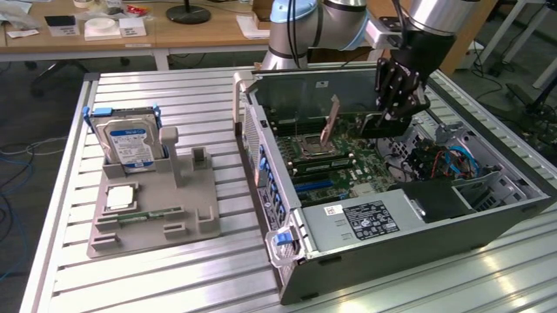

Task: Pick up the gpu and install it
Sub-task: 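Insert the gpu into the slot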

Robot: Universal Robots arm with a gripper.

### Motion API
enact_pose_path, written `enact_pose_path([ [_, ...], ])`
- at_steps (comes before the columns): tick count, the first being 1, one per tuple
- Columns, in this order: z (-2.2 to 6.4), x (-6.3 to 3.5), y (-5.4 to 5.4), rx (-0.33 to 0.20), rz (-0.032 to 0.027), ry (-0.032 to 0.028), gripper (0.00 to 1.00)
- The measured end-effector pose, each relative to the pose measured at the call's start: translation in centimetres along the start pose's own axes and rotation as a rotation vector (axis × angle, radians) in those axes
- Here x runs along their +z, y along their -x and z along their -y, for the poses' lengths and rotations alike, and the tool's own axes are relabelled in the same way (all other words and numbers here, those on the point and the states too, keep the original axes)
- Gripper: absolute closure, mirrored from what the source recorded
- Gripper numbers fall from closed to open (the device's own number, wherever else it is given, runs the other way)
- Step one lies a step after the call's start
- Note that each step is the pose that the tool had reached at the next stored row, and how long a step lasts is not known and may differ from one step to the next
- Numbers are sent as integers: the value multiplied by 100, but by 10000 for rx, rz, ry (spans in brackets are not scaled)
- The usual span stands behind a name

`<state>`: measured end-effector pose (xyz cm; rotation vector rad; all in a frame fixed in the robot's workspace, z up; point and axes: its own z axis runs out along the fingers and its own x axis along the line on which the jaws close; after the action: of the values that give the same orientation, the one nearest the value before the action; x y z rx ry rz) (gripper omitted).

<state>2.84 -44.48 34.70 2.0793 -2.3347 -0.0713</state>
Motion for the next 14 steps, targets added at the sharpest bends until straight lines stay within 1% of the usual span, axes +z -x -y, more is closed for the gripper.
enact_pose_path([
  [10, 0, 18, -16, -1, -1, -1, 74],
  [14, -15, 49, -19, -11, 5, -37, 74],
])
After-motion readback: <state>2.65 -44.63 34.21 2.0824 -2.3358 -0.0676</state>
